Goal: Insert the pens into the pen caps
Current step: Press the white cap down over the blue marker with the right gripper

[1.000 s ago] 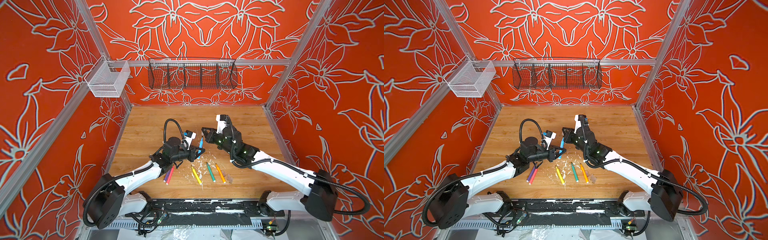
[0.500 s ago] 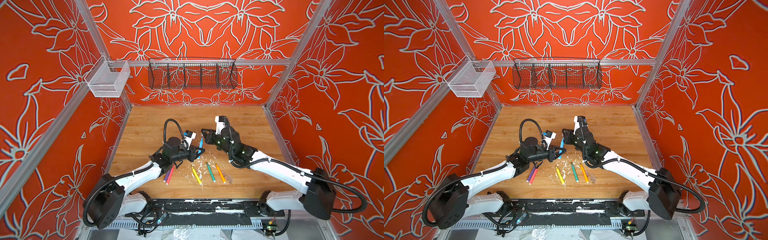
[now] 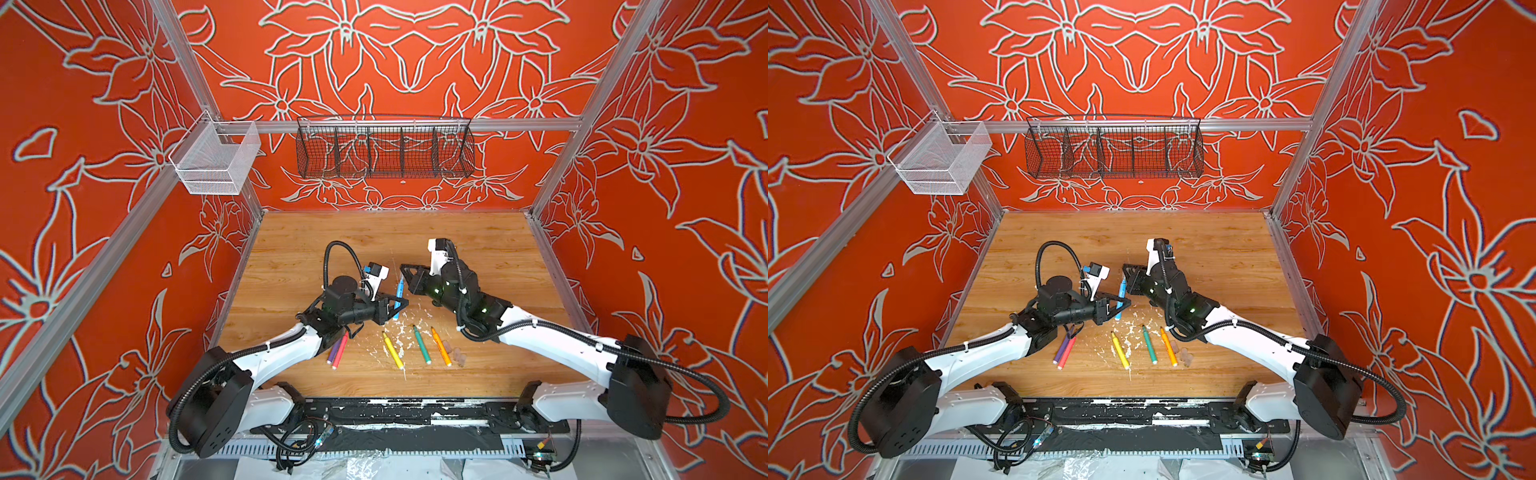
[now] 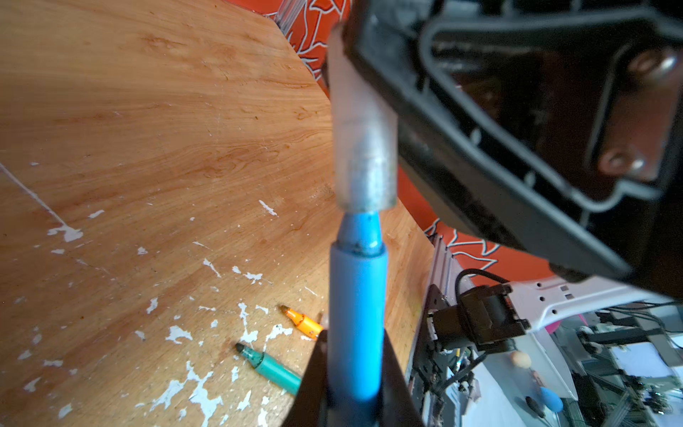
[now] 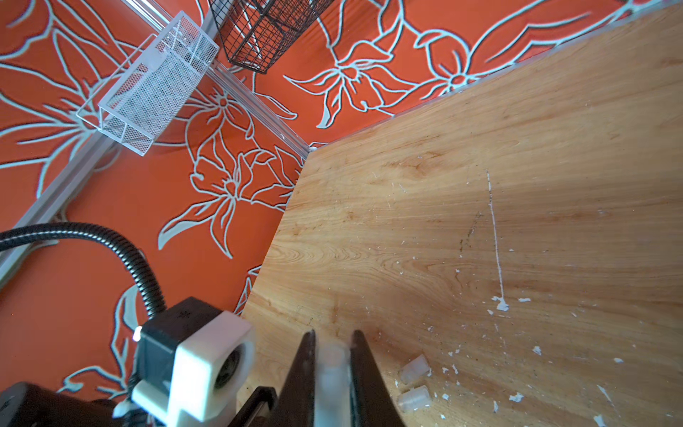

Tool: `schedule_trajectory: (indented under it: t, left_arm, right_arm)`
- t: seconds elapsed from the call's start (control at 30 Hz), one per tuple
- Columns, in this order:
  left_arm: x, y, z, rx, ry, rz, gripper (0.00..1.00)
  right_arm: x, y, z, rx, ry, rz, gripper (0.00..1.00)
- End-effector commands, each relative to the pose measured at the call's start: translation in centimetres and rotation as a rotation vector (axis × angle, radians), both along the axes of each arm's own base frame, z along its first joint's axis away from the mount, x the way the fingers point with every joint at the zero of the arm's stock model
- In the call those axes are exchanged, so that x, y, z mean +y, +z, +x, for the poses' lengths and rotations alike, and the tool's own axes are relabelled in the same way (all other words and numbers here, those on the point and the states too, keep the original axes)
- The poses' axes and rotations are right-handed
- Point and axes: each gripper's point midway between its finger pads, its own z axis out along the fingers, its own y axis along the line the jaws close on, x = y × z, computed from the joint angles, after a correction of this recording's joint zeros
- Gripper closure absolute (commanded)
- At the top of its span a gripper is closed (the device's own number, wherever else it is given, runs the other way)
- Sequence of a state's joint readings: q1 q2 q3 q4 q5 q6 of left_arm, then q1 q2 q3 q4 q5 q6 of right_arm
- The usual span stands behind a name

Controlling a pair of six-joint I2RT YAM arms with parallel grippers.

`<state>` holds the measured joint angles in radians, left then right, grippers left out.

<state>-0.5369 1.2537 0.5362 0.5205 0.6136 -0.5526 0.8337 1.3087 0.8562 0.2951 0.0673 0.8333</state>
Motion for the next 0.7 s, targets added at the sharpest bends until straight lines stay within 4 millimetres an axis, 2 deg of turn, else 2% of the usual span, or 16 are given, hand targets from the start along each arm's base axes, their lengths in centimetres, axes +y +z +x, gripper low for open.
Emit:
schedule_trajectory:
  t: [0.0, 0.23, 0.5, 0.67]
  left_arm:
    - [-0.1, 2.8, 0.1, -0.033, -0.049, -0.131, 1.00]
    - [0.2, 3.6, -0.4, -0.060, -0.053, -0.130, 1.00]
    - [0.7, 4.6, -0.9, -0.095, -0.037, -0.135, 1.00]
    - [0.8, 4.9, -1.2, -0.113, -0.041, -0.143, 1.00]
  right_arm:
    - [1.1, -0.9, -1.2, 0.039, 0.049, 0.046, 1.00]
    - [2.0, -1.2, -3.2, 0.036, 0.092, 0.038, 1.00]
    - [1.7, -3.0, -4.3, 0.061, 0.108, 0.025, 1.00]
    - [0.7, -3.3, -4.6, 0.049, 0.089, 0.009, 0.91]
